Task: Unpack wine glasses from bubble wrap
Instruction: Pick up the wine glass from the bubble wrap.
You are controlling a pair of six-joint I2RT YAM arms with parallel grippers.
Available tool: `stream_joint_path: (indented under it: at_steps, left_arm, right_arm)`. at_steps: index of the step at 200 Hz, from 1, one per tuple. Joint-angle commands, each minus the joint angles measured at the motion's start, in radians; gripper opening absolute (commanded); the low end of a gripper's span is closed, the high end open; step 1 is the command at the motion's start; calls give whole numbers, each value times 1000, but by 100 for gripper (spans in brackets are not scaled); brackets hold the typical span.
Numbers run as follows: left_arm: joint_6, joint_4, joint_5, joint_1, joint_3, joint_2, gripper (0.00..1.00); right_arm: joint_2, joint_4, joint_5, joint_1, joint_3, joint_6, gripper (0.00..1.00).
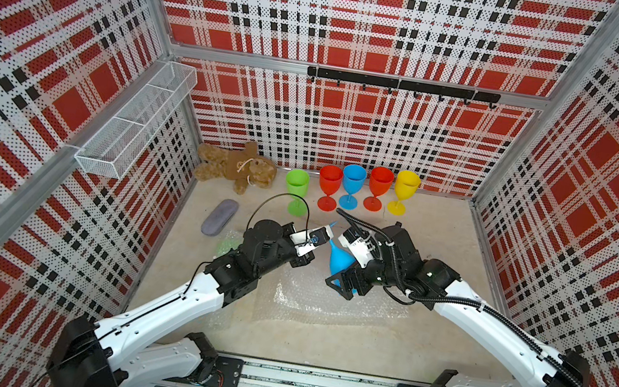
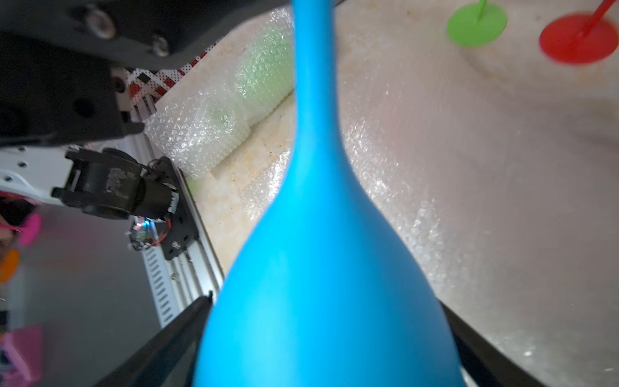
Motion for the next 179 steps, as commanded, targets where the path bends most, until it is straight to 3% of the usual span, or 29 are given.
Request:
stream_joint_path:
  at_steps: [1, 19, 38, 55, 70, 87, 118, 179]
  left_arm:
    - [-117, 89, 20, 2, -11, -38, 0]
    - [-281, 137, 64, 48, -41, -60, 0]
    - [-525, 236, 129, 111, -111, -94, 0]
    - [-696, 344, 169, 131, -194, -125, 0]
    - [-799, 426, 172, 123, -252, -153, 0]
    - [-885, 498, 148, 111, -300, -182, 0]
    - [-946, 523, 120, 97, -316, -210, 0]
    - [-945, 525, 93, 63, -321, -191, 0]
  right_arm:
    - [-103, 146, 33, 5, -33, 33, 100]
    - [-214, 325, 79, 5, -138, 66, 100]
    - [-369, 645, 113, 5, -333, 53, 100]
    - [-469, 903, 220, 5, -478, 58, 100]
    - [-483, 980, 272, 5, -514, 54, 100]
    - [-466, 1067, 213, 5, -533, 76, 100]
    - [-395, 1207, 66, 8, -548, 87, 100]
    - [-268, 1275, 11, 15, -472, 79, 100]
